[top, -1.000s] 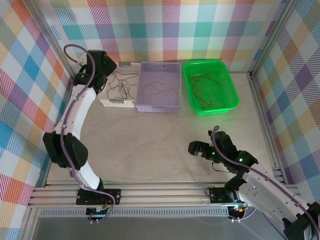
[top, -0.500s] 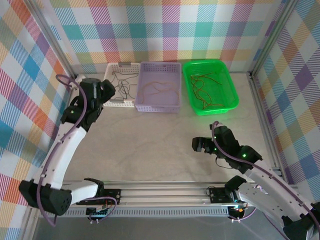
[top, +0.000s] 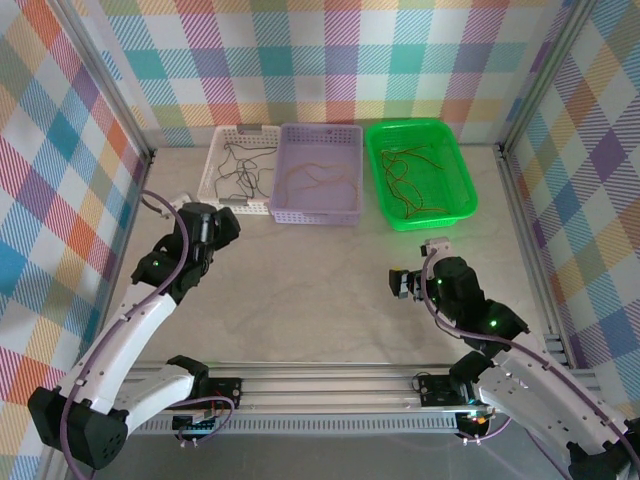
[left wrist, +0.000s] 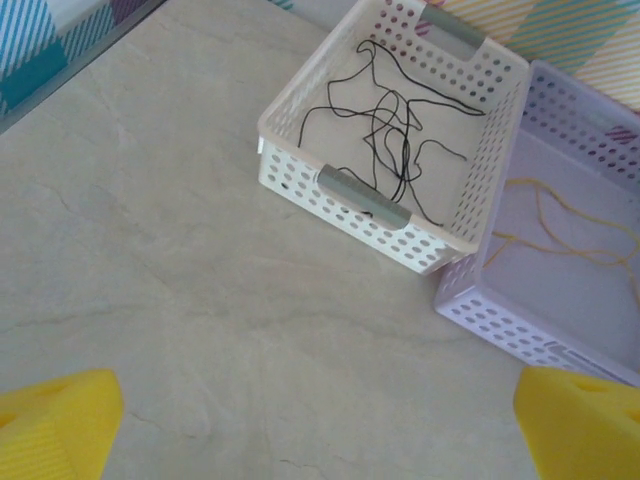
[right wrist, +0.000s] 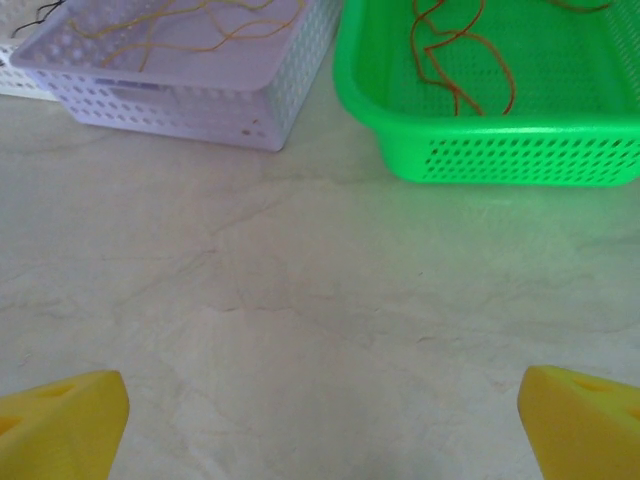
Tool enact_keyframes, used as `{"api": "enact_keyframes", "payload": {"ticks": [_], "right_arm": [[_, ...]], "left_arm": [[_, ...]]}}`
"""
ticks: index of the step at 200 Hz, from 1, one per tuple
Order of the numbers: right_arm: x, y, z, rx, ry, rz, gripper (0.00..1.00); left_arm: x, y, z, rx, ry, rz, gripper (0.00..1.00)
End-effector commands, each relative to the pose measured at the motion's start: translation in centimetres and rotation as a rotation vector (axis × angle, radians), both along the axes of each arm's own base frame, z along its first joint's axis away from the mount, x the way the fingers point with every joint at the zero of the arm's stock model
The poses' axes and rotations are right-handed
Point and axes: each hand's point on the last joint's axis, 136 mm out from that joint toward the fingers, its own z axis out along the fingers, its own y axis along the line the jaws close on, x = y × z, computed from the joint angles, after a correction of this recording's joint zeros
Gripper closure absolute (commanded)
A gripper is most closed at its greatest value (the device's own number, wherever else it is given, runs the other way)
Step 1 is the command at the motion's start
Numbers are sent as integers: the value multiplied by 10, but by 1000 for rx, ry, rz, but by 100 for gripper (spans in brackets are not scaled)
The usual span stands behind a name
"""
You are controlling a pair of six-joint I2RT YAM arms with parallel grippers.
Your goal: Untangle the cables
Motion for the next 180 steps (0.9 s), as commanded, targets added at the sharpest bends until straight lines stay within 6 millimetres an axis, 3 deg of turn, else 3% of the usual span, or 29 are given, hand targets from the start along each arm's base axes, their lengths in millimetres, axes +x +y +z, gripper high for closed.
{"api": "enact_keyframes", "payload": {"ticks": [1, 37, 61, 143, 180], "right_arm": [[14, -6, 13, -77, -118, -22, 0], [18, 8, 23, -164, -253, 108, 0], [26, 4, 28, -219, -352, 108, 0], [79, -52, 15, -161, -351, -112, 0], [107, -59, -16, -130, -306, -88, 0]], "left_arm": [[4, 1, 15, 25, -70, 4, 0], [3, -4, 1, 64, -35, -7, 0], [3, -13, -6, 90, -24, -41, 0], [0, -17, -6, 143, -42, -56, 0], [-1, -18, -7, 150, -42, -62, 0]]}}
